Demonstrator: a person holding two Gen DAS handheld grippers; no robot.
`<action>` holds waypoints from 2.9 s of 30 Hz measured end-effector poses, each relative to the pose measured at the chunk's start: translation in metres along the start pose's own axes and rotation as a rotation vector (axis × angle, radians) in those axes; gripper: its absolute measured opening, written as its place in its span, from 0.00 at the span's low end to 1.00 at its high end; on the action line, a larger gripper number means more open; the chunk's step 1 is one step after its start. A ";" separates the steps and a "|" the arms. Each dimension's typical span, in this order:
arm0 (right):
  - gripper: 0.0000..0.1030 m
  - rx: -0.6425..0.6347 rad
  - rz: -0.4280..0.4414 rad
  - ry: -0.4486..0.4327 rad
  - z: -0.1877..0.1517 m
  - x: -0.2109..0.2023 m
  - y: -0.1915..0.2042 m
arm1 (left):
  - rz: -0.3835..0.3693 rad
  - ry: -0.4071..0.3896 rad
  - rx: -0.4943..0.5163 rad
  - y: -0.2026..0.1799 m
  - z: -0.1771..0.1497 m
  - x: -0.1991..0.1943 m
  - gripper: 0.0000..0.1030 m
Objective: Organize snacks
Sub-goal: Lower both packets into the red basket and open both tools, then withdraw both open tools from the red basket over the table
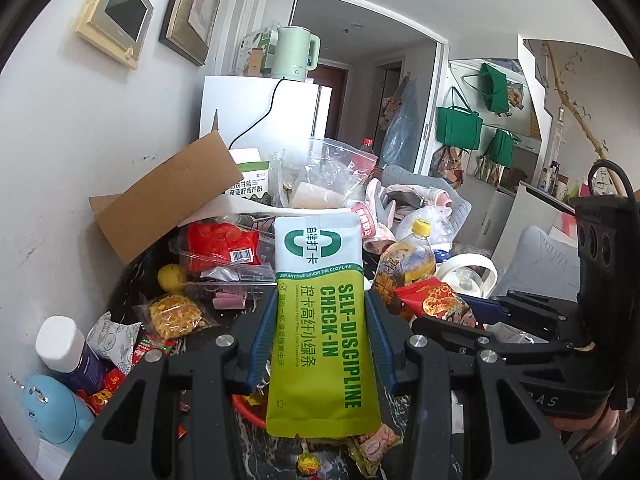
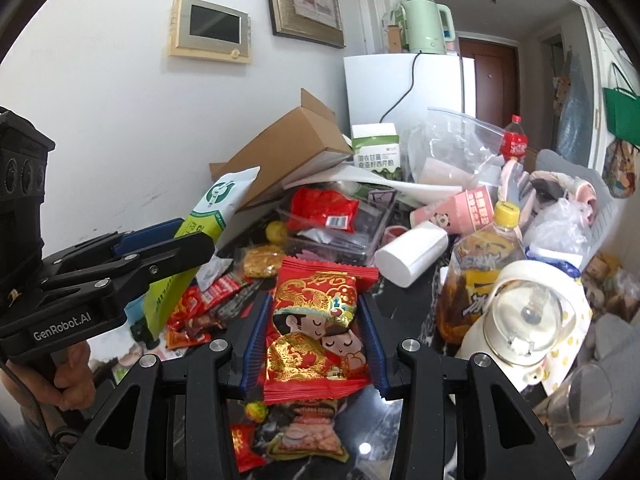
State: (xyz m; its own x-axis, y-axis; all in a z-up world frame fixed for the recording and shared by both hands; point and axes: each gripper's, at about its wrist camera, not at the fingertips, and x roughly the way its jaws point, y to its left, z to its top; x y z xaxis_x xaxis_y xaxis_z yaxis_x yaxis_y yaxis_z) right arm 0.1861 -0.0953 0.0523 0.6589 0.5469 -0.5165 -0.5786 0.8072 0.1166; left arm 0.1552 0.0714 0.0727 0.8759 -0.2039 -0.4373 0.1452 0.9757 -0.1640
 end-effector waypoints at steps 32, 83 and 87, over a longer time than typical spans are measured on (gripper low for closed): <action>0.41 0.061 -0.058 0.147 0.000 0.102 -0.044 | 0.033 0.331 -0.001 0.022 -0.032 0.134 0.43; 0.47 0.049 -0.059 0.169 0.003 0.061 -0.025 | 0.154 0.249 0.014 0.007 -0.002 0.053 0.66; 0.47 0.037 -0.075 0.127 0.007 0.033 -0.018 | 0.148 0.212 0.029 -0.005 0.005 0.031 0.66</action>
State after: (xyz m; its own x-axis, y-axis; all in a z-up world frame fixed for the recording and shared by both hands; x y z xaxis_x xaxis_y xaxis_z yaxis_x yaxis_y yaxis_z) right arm 0.2223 -0.0901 0.0393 0.6323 0.4542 -0.6276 -0.5101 0.8538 0.1040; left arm 0.1837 0.0609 0.0640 0.7728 -0.0676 -0.6311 0.0381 0.9975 -0.0601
